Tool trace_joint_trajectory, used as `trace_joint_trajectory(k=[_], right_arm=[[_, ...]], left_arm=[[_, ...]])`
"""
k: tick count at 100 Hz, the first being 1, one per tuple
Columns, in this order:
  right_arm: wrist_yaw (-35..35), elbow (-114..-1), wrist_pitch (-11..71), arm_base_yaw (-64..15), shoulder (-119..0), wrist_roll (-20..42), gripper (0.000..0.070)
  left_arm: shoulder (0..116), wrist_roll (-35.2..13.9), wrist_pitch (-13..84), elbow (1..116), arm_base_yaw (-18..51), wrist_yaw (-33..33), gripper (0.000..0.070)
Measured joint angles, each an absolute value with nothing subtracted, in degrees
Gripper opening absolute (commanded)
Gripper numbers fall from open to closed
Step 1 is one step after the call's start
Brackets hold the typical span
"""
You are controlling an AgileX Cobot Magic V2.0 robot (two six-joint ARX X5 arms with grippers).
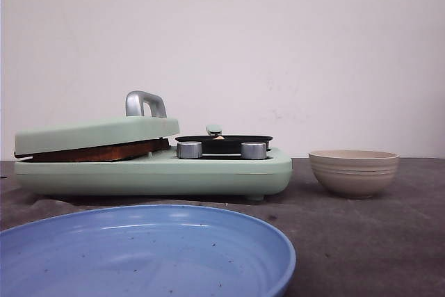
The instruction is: Make breakfast with bread and shrimp
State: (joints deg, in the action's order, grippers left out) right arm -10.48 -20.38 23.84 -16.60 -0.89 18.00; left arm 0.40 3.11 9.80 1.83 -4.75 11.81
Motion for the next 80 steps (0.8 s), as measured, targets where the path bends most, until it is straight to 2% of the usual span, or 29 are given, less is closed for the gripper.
trace_joint_trajectory(k=[13, 26, 36, 51, 60, 80], right_arm=[[-9.1, -19.4, 20.3, -16.1, -0.9, 14.1, 0.0000], [-2.2, -13.1, 9.2, -12.9, -0.9, 1.9, 0.0000], [-2.9, -6.7, 2.5, -8.7, -0.9, -5.9, 0.0000], [-8.9, -0.9, 4.3, -1.2, -0.5, -10.5, 0.0000], [-8.8, -0.8, 9.5, 0.6, -0.5, -12.4, 0.0000], [-5.8, -1.0, 9.9, 0.5, -0.4, -15.6, 0.0000]], left_arm=[[0.4, 3.1, 9.8, 1.8, -4.8, 11.8, 0.0000], [0.4, 3.1, 9.8, 1.8, -4.8, 11.8, 0.0000], [0.4, 3.1, 9.8, 1.8, -4.8, 11.8, 0.0000], [0.4, 3.1, 9.8, 1.8, -4.8, 11.8, 0.0000], [0.4, 3.1, 9.8, 1.8, -4.8, 11.8, 0.0000], [0.4, 3.2, 9.7, 1.8, -4.8, 11.8, 0.0000]])
